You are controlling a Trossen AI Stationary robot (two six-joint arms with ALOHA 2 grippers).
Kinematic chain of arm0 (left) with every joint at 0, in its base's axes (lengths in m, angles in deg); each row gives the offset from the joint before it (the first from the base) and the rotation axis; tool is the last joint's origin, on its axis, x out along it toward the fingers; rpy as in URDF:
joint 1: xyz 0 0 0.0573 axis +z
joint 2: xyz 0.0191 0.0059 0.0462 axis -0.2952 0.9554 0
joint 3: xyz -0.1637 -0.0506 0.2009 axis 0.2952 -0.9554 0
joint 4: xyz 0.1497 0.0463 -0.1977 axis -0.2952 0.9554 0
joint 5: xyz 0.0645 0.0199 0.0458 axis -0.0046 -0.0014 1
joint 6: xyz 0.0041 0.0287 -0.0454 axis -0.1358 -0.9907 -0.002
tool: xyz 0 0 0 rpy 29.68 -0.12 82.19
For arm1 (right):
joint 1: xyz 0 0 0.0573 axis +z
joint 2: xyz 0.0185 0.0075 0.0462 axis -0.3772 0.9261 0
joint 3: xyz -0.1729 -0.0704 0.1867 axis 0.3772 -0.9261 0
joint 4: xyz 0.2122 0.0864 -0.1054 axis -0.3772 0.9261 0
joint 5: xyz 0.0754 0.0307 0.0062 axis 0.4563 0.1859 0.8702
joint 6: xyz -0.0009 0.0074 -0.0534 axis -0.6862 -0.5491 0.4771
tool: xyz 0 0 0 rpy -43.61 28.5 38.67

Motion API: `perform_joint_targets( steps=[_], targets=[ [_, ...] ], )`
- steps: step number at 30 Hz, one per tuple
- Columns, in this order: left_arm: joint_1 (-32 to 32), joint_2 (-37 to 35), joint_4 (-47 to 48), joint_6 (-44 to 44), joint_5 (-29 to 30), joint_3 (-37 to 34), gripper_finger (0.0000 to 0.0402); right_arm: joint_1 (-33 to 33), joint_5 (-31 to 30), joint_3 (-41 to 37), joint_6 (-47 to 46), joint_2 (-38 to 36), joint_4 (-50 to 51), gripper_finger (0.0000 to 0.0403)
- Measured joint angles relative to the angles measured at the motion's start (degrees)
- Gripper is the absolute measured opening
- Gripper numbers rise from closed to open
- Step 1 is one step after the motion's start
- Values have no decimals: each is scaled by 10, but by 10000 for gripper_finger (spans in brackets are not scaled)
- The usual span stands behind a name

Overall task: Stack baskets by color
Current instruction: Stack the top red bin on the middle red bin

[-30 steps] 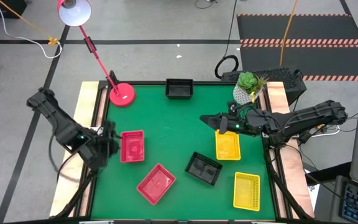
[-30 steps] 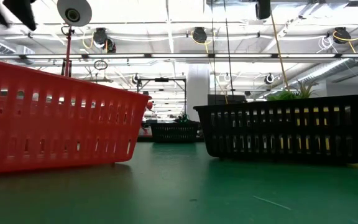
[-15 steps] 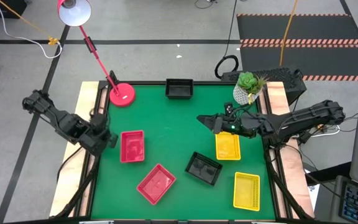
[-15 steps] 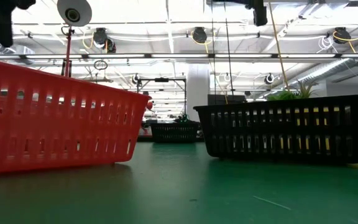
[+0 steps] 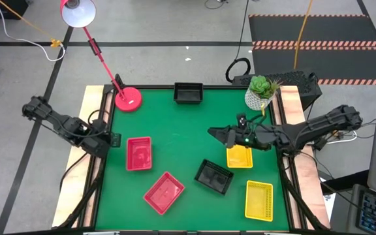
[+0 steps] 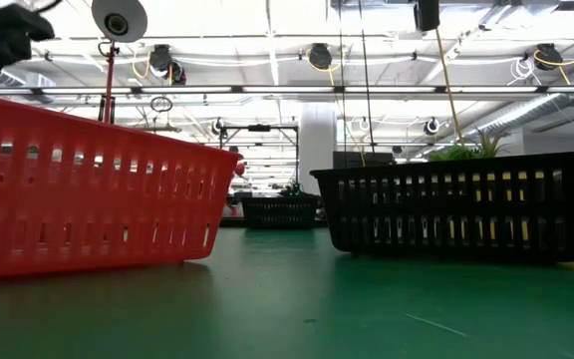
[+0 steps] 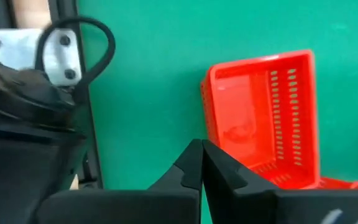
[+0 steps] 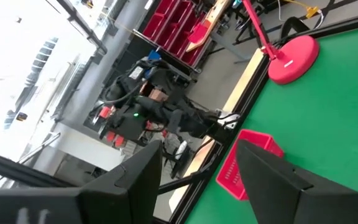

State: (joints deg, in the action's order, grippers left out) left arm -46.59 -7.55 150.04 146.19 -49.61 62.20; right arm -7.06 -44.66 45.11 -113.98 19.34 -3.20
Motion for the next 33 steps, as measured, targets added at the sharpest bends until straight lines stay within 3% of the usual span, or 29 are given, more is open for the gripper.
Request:
perform_joint_targets(
  steps=[4,11,22,26,33],
  targets=[
    [12,-9,-33,-10,-24,-44,7,1,2,0,0,0,0,201],
    [47,39,-42,-28,-34,-40,16,0,2,0,0,0,0,201],
    [134,98,-69,-124,-69,-40,17,0,2,0,1,0,0,201],
    [160,117,-96,-201,-64,-38,17,0,3,0,2,0,0,201],
    [225,154,-82,-239,-64,-37,17,7,6,0,4,0,0,201]
  ],
)
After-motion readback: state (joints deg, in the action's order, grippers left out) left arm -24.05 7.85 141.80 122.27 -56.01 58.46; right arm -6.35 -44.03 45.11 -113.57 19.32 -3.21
